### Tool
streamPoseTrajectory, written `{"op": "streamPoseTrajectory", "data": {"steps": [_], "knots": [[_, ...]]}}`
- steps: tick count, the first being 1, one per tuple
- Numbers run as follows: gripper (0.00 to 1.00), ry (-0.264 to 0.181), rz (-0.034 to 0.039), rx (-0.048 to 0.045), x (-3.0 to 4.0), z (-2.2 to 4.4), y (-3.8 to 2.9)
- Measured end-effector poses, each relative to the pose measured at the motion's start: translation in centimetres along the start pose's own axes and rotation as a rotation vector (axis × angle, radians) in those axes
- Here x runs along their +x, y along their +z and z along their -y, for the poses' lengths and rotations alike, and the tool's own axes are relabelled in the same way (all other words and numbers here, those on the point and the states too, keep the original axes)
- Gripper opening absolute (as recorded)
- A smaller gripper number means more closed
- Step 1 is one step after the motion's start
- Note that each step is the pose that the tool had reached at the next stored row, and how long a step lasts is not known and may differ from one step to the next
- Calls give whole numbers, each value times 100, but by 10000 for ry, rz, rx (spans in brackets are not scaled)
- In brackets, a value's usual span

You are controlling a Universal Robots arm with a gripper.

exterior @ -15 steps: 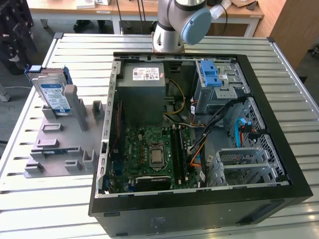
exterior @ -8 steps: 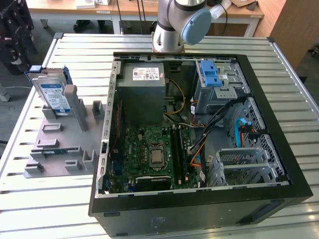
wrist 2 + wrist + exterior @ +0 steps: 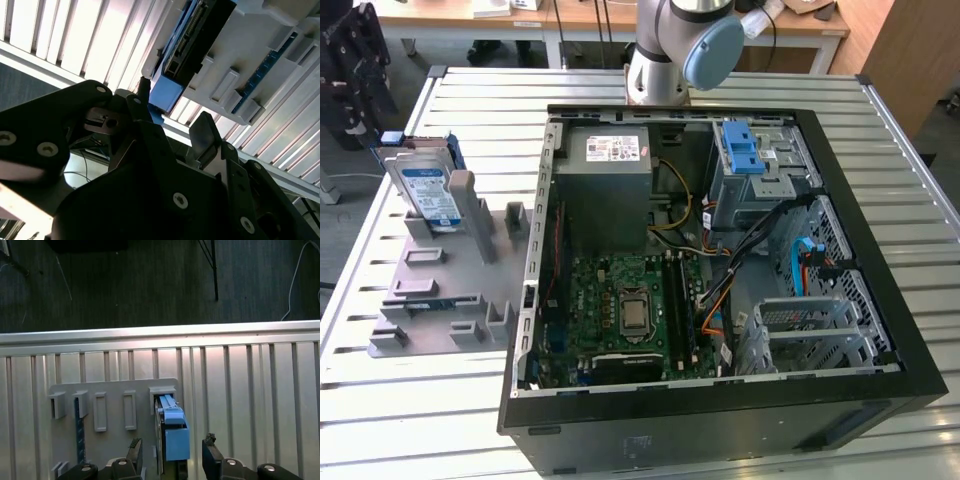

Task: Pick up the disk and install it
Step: 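Pick up the disk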

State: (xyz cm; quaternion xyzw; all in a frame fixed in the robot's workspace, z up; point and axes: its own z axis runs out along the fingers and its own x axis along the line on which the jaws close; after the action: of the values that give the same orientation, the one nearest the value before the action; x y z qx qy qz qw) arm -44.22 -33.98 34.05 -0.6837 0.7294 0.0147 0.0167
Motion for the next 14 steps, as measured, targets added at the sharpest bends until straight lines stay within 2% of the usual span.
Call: {"op": "streamPoseTrajectory", "data": {"steps": [3,6,7,10,14], "knots": [[59,0,-3,0,1,0,31],[59,0,-12,-1,2,0,31],[59,0,-23,1,1,0,32],[59,0,-137,10,2,0,45],[59,0,-137,9,4,2,103]]}}
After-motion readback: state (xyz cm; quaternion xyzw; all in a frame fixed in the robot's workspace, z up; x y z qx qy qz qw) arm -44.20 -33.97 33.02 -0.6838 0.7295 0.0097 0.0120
